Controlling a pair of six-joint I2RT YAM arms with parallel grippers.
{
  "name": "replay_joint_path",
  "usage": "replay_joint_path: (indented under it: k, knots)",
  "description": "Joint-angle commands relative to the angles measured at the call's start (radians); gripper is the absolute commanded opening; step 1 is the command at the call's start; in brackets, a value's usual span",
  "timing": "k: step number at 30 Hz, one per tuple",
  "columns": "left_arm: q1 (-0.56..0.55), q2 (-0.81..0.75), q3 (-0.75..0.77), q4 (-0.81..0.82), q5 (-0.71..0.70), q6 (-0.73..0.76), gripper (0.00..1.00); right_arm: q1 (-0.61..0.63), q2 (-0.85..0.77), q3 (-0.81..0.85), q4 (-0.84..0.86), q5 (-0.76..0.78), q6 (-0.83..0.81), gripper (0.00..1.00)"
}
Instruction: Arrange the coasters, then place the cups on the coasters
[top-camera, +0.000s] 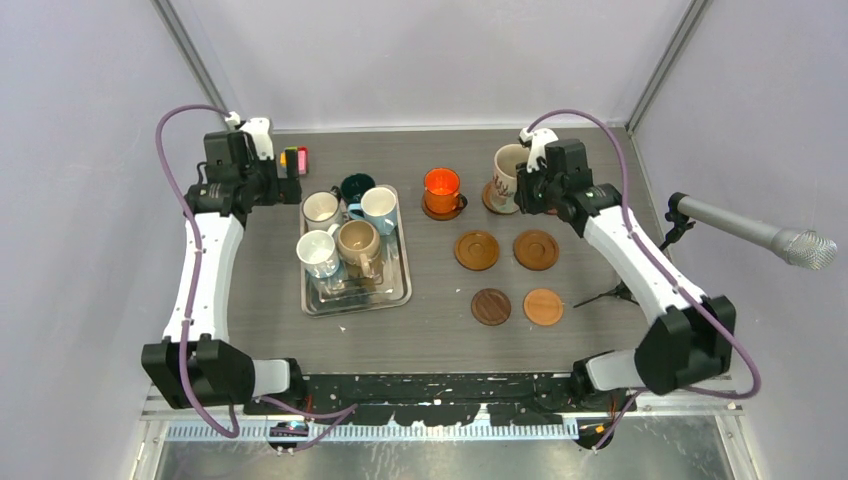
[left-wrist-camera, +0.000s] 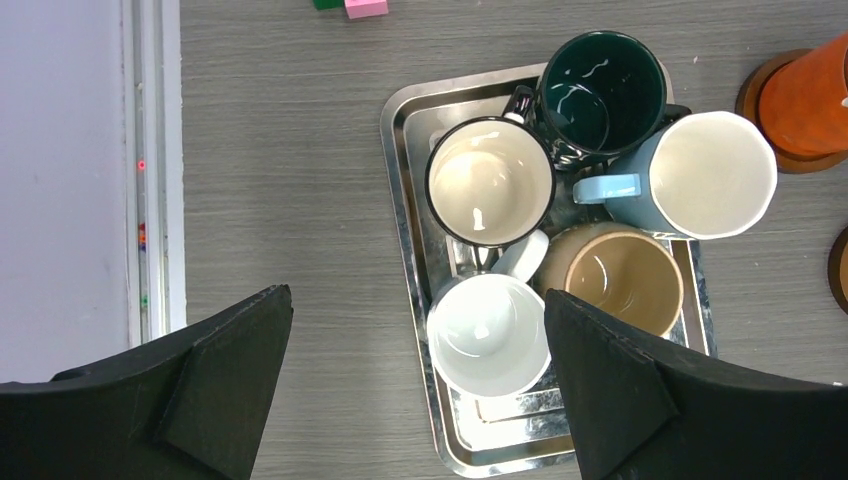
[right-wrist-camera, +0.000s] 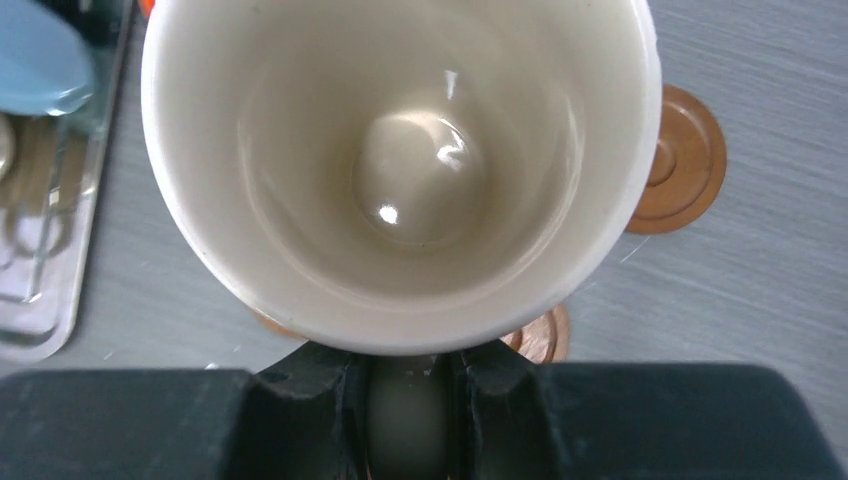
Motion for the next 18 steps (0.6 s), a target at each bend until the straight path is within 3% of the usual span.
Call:
replay_joint_path:
  k: [1,9,18]
  knots:
    - [0.006,0.030,0.071,-0.002,0.018,-0.004,1.00,-0.041,0.080,0.000,0.363,0.001,-0.082,0.00]
    - [0.006,0.053,0.111,-0.023,0.011,0.008,1.00,-0.085,0.214,-0.059,0.686,-0.040,-0.091,0.00]
    - [0.007,0.067,0.129,-0.037,0.003,0.019,1.00,-0.098,0.303,-0.079,0.763,-0.080,-0.125,0.00]
